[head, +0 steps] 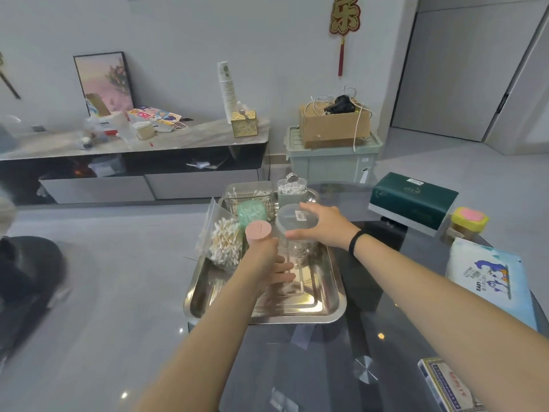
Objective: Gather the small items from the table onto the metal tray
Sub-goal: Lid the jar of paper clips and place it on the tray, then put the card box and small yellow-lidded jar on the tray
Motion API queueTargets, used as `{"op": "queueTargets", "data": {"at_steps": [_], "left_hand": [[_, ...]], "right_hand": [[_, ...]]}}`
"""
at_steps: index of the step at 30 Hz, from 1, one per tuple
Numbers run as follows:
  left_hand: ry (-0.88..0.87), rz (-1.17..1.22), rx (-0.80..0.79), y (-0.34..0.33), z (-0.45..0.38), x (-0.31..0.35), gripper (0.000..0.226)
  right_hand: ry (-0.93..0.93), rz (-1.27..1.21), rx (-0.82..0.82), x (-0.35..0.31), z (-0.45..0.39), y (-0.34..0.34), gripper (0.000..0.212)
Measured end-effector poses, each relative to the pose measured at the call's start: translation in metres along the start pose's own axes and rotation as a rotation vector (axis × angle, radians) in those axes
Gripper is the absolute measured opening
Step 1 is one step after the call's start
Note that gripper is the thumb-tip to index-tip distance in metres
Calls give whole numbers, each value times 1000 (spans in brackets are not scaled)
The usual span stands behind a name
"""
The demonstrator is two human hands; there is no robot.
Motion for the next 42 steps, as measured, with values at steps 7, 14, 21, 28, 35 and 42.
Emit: {"op": "queueTargets", "data": {"at_steps": [7, 14, 21, 28, 35, 42], "left_hand": [[-21, -51, 81, 12, -6, 0, 29], [-24, -35, 85, 8, -5, 1, 22], [-18, 17, 45, -4, 5, 1, 22], [-148, -179, -5, -47, 25, 20, 14], [-159, -256, -102, -127, 33, 22, 15], [-98, -335, -174, -210, 21, 14, 30]], "right_hand": [[69, 46, 137, -4, -8, -6, 59], [81, 36, 201, 4, -6, -5, 51], [99, 52, 190, 9, 19, 0, 49], [130, 97, 252, 22, 65, 42, 33], [40, 294, 401, 67, 100, 105, 27], [-199, 464, 764, 121, 128, 177, 43]]}}
Point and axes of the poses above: each hand's wrist, its own z-axis away from the middle knuckle, its own y-axis out of the back of the hand, x = y × z, the point moved 10 cm from there along -z, towards the middle knuckle
